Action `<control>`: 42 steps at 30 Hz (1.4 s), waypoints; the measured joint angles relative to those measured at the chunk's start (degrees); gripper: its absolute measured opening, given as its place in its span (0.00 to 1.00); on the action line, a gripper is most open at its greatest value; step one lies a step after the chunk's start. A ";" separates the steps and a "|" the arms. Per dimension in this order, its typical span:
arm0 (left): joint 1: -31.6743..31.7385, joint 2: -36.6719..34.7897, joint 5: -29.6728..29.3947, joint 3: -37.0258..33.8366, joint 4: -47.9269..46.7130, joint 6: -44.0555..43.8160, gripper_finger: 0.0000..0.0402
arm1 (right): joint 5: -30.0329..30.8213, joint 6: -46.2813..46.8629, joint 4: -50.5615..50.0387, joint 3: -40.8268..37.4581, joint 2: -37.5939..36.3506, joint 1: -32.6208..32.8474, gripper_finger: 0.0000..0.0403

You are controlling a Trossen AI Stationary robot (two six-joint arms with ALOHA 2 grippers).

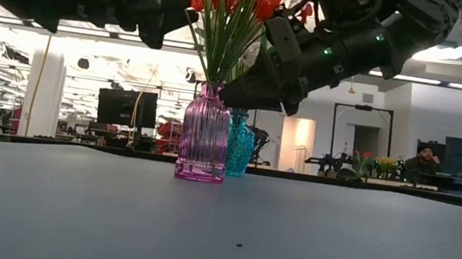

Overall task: Sort flowers into vase by color
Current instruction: Put the red tulip into the purple vase

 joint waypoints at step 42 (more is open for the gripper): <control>0.02 -2.54 -0.91 7.78 -23.60 -0.06 0.00 | 0.00 -0.37 0.17 0.00 0.00 0.39 0.41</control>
